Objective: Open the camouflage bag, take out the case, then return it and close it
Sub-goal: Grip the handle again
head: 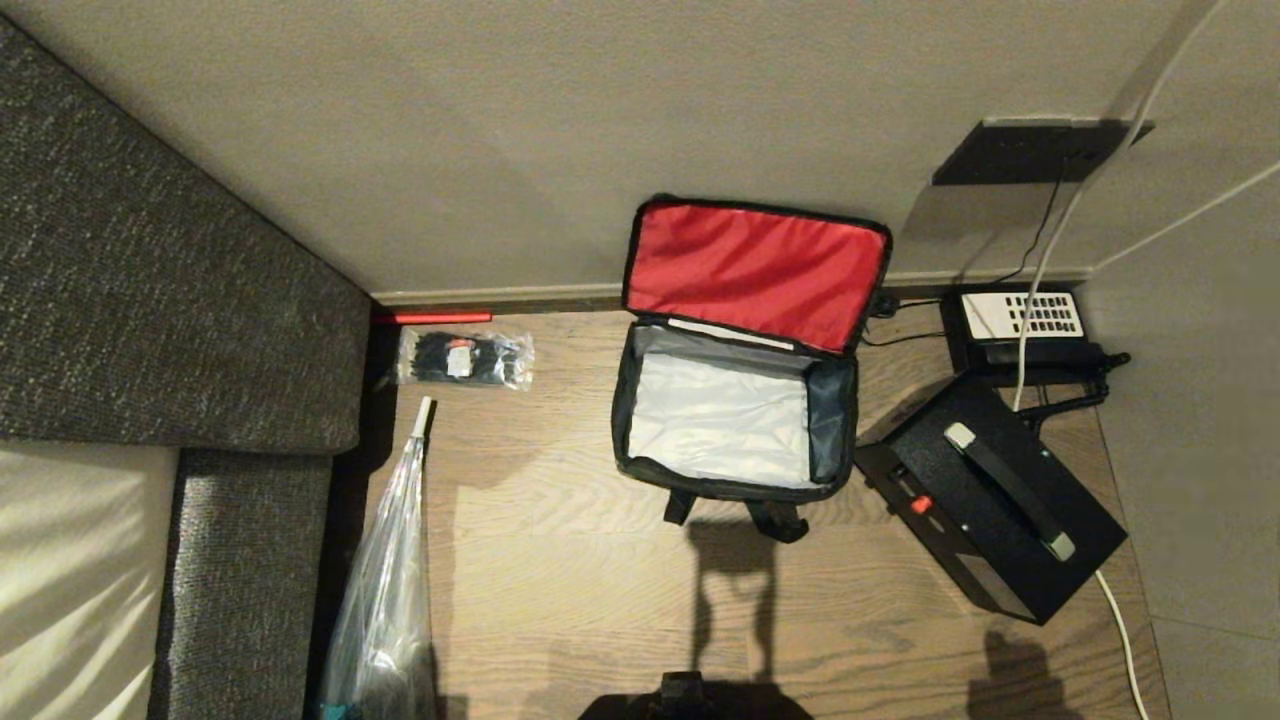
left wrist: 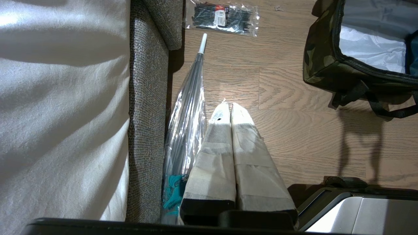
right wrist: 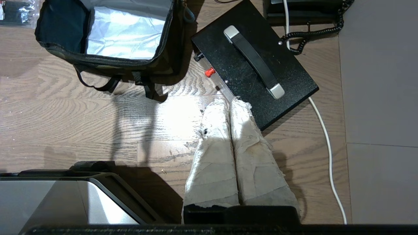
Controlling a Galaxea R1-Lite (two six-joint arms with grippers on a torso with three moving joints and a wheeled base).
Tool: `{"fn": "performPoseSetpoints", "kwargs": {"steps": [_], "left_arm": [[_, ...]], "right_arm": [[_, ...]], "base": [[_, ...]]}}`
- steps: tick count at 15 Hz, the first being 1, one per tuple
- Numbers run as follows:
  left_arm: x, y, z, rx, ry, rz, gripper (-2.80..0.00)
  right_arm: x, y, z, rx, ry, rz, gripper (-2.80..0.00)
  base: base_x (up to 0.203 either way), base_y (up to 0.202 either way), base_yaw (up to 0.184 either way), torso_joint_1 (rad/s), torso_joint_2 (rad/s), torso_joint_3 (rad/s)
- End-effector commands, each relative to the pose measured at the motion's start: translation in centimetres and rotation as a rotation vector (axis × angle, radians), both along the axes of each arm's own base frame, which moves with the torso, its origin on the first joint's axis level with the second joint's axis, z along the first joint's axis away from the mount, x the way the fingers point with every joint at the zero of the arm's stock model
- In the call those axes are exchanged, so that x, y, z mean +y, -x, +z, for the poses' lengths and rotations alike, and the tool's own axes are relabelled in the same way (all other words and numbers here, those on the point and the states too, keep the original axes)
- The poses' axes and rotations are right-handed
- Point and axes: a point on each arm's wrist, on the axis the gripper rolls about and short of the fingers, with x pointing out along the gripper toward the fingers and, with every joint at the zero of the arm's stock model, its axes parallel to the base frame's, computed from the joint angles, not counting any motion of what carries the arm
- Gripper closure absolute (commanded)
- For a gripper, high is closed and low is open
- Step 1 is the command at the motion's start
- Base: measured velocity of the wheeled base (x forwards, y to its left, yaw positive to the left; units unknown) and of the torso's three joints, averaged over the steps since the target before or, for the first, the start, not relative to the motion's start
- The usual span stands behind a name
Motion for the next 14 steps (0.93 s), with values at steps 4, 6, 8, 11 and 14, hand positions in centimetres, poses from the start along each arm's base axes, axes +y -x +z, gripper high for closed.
{"fn": "performPoseSetpoints", "kwargs": {"steps": [4, 6, 8, 11, 14], "left_arm": [[0.00, -0.01, -0.09, 0.001, 0.000, 0.000, 0.00], [0.00, -0.01, -0.09, 0.001, 0.000, 0.000, 0.00], [0.00, -0.01, -0.09, 0.001, 0.000, 0.000, 0.00], [0.00, -0.01, -0.09, 0.001, 0.000, 0.000, 0.00], [0.00, -0.01, -0.09, 0.001, 0.000, 0.000, 0.00]], "right_arm": [[0.00, -0.01, 0.00, 0.001, 0.001, 0.001, 0.00], [0.00, -0.01, 0.00, 0.001, 0.000, 0.001, 0.00], [0.00, -0.01, 0.00, 0.001, 0.001, -0.001, 0.00], [0.00, -0.01, 0.00, 0.001, 0.001, 0.001, 0.00], [0.00, -0.01, 0.00, 0.001, 0.001, 0.001, 0.00]], "base": [[0.000, 0.000, 0.000, 0.000, 0.00, 0.000], [0.000, 0.000, 0.000, 0.000, 0.00, 0.000], [0.000, 0.000, 0.000, 0.000, 0.00, 0.000], [0.000, 0.000, 0.000, 0.000, 0.00, 0.000], [0.000, 0.000, 0.000, 0.000, 0.00, 0.000]]}}
